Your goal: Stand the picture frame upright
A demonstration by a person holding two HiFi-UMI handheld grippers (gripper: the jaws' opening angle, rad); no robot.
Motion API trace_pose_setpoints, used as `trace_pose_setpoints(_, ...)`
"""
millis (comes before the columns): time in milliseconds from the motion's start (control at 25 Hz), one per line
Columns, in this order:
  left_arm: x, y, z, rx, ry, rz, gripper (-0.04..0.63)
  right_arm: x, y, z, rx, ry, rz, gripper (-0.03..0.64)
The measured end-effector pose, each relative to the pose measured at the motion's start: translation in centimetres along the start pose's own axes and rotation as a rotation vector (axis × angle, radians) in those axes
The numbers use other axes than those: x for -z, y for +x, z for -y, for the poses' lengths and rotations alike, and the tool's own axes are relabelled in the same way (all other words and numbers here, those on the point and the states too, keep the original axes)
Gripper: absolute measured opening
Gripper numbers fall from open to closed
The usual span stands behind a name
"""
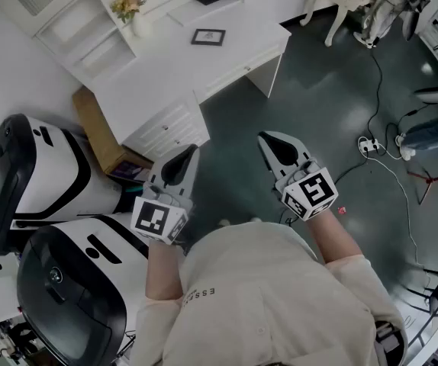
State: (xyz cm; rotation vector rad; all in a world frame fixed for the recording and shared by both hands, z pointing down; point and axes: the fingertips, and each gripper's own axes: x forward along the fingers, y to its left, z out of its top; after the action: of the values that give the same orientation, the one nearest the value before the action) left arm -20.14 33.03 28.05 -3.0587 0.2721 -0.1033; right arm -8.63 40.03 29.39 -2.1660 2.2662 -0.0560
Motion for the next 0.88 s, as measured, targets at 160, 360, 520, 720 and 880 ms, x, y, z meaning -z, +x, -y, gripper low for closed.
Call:
trace_pose_setpoints(160,0.2,0.1,-0.5,0.001,-0.008,0.001,0.003,0.4,0.4,-0.1,0.0,0.0,-0.012,0.015)
trace_pose_setpoints(360,0.5,0.2,-1.4,-0.003,-0.013,-0.001,0.003,0.7,1.2,-0.5,-0.001,0.004,-0.02,0.015)
trace_pose_setpoints(520,1.0,-0.1,-2.4,0.009,-0.025,0.0,0.003,1.3,1.9,-0.6,0.027,0.02,-0.027,0.014)
trace_pose_setpoints(720,2.3,-0.6,-3.8,-0.003,-0.033,-0.006,0.016,1.8,3.3,-1.2,0.027,0.054,-0.034,0.018)
trace_pose_setpoints(880,3.4,-1.1,-6.1,-0.028,-0.016,-0.016,0.163,2.8,5.1,-1.8,0.036,0.09,-0.054,0.204)
